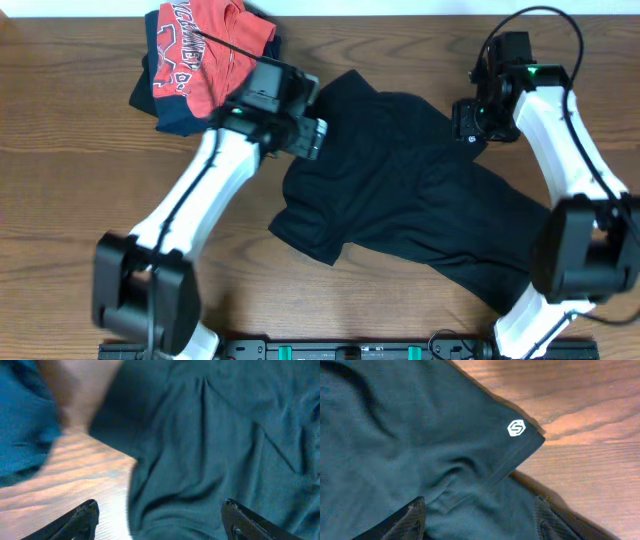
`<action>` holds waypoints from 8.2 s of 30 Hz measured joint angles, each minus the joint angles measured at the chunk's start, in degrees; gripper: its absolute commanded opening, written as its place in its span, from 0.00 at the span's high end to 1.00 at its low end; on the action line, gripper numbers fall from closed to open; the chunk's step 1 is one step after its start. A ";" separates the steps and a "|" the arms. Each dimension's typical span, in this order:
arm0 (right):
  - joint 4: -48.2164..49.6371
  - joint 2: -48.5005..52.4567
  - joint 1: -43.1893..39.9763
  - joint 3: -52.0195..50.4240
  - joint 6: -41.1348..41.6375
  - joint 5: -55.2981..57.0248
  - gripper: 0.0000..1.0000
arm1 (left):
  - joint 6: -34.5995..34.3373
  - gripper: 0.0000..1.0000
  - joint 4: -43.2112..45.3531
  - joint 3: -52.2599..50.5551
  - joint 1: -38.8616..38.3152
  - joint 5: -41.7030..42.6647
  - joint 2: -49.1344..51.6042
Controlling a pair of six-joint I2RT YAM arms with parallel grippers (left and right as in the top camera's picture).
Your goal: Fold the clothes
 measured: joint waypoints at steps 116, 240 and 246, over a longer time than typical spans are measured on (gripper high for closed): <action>-39.58 6.12 -3.23 32.85 5.75 6.05 0.01 | -1.81 0.21 7.43 0.00 -3.28 -0.46 8.79; 4.04 10.84 -36.59 16.35 10.16 -6.21 0.21 | -3.82 0.21 10.88 -0.04 -3.28 -1.53 8.79; -15.13 8.46 -33.18 20.79 6.60 -14.69 0.26 | -5.25 0.20 11.10 -0.04 -2.91 -1.77 8.79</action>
